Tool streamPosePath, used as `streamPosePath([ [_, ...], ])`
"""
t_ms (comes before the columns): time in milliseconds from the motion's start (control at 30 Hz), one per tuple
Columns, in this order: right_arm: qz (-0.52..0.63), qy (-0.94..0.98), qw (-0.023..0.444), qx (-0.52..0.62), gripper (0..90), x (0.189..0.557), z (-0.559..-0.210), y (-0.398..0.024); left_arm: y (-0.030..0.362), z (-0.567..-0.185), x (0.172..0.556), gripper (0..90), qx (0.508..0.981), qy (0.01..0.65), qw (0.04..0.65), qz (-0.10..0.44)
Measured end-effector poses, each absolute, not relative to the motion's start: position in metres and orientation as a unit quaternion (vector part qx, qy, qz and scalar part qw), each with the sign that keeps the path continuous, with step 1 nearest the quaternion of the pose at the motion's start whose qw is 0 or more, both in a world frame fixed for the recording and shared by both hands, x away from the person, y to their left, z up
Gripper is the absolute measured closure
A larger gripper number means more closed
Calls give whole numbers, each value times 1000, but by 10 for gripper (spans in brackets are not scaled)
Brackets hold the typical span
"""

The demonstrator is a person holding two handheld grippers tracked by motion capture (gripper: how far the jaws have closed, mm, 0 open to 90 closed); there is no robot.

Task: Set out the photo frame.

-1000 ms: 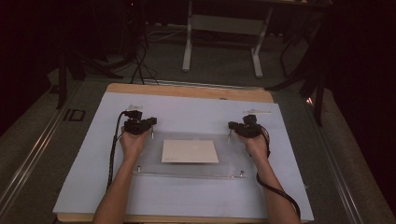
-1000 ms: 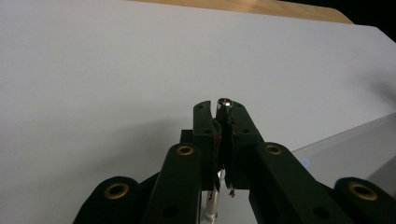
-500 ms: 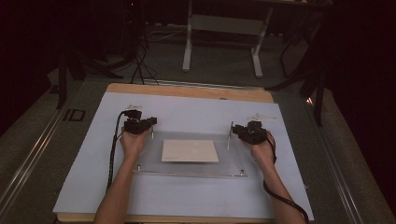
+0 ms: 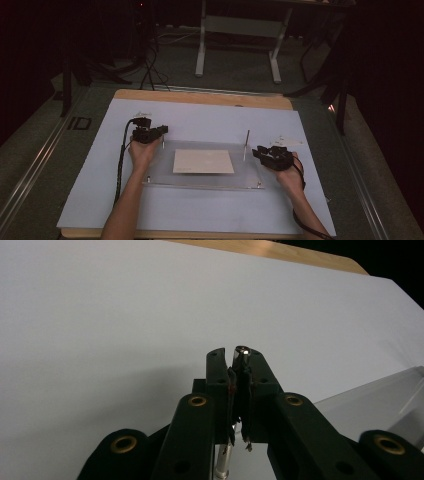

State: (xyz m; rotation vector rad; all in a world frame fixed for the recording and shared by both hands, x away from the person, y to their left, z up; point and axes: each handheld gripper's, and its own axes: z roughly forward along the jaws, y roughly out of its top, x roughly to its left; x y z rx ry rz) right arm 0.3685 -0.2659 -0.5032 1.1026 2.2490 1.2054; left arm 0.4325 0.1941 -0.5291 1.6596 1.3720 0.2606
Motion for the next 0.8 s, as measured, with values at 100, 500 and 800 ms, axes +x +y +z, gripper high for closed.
streamPosePath([
  [100,423,798,181,390,676,360,-506,-271,194,-529,433,842,675,561,468,105],
  [500,402,827,160,359,648,345,-518,-276,195,-529,434,840,673,564,469,99],
  [800,417,840,154,311,583,342,-519,-273,195,-530,435,838,671,565,471,96],
])
